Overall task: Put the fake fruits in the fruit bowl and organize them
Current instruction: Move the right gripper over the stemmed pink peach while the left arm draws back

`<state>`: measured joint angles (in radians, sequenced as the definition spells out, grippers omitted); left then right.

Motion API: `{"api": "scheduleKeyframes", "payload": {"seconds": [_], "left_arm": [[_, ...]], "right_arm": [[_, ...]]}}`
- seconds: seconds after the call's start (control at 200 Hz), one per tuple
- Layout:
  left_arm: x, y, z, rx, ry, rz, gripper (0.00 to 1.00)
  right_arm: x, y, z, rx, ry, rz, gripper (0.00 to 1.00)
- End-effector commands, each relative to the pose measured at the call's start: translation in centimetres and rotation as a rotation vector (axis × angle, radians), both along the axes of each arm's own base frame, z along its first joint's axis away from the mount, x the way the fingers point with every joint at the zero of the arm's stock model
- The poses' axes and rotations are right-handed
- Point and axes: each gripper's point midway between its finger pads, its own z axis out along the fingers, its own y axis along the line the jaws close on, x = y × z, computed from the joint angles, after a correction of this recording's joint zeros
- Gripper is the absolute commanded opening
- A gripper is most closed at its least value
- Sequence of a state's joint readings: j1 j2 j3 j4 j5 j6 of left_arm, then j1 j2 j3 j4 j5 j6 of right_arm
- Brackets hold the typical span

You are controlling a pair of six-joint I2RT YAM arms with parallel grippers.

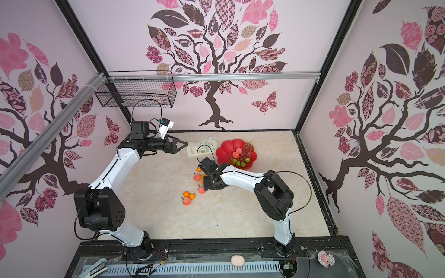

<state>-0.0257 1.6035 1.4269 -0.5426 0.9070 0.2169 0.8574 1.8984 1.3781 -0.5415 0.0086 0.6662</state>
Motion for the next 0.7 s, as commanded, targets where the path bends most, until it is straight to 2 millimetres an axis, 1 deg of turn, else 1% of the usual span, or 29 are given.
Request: {"api": "scheduleKeyframes", "payload": {"seconds": [0.0,0.085,0.195,0.41,0.525,0.695], "left_arm": [[-4.2,-1.1,-0.2,0.045,-0.165,-0.216,0.99],[-6.2,-1.3,-0.2,0.068,-0.256,-0.297,0.99],[-7.2,-1.3,-0.8,0.101,-0.28,-0.334,0.99],[-7.6,-0.9,-2.9,0.166,-0.256,-0.368,0.99],[-7.7,-0.8,-3.0,0.175,-0.27,-0.37,0.98],[-7.4,-0.8,-3.3,0.173,-0.259,-0.363,0.98]], "right_arm": [[-0.5,1.5,3.7,0.112,-0.04,-0.004,0.57],[-0.9,1.9,3.5,0.124,-0.026,0.006,0.58],[-1.4,2.5,3.0,0.124,-0.008,0.024,0.58],[-1.7,3.3,1.6,0.113,0.027,0.034,0.59],[-1.7,3.7,1.4,0.128,0.031,0.03,0.6],[-1.6,4.1,0.3,0.103,0.048,0.048,0.61]]}}
